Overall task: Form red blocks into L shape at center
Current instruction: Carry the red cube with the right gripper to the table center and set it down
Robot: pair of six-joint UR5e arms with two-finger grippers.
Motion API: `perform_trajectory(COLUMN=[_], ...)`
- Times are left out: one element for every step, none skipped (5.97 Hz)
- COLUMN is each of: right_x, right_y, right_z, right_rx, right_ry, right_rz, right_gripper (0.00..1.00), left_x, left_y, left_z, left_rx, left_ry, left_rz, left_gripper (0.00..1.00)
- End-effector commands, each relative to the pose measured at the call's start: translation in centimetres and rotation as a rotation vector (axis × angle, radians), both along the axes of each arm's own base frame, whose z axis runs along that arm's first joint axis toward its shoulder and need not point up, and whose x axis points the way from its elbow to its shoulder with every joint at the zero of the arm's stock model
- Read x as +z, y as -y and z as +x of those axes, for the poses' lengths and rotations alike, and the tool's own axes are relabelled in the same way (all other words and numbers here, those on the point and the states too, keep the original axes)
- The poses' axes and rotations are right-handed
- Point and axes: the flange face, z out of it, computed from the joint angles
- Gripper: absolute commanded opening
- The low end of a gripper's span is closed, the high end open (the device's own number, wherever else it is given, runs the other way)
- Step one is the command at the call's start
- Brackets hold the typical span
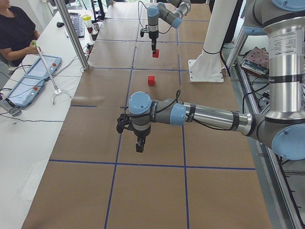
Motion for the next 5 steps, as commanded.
perform_trajectory(right_x=[-0.9,-0.6,0.8,1.8,1.4], right_y=[1.2,0.5,-0.2,-0.7,-0.8], right_z=[-4.2,-5.0,-5.5,-5.9,-6.0], right_rx=[0.016,0.005,0.000,-0.007,-0.007], right_ry=[-0.048,-0.033,0.016,0.006,0.011], right_rz=[-0.048,-0.039,-0.017,-0.018,-0.016], right_gripper=[0.01,0.02,0.03,0.05,0.09], left_x=[-0.1,-0.1,-0.1,-0.2,-0.2], left_y=[0.0,0.0,0.0,0.0,0.0], left_z=[0.0,0.0,0.0,0.0,0.0], left_rx=[0.000,0.000,0.000,0.000,0.000], left_ry=[-0.001,-0.001,-0.001,-0.001,-0.001], left_rz=[0.001,0.001,0.001,0.003,0.003], left_gripper=[1.00,1.00,1.00,1.00,1.00])
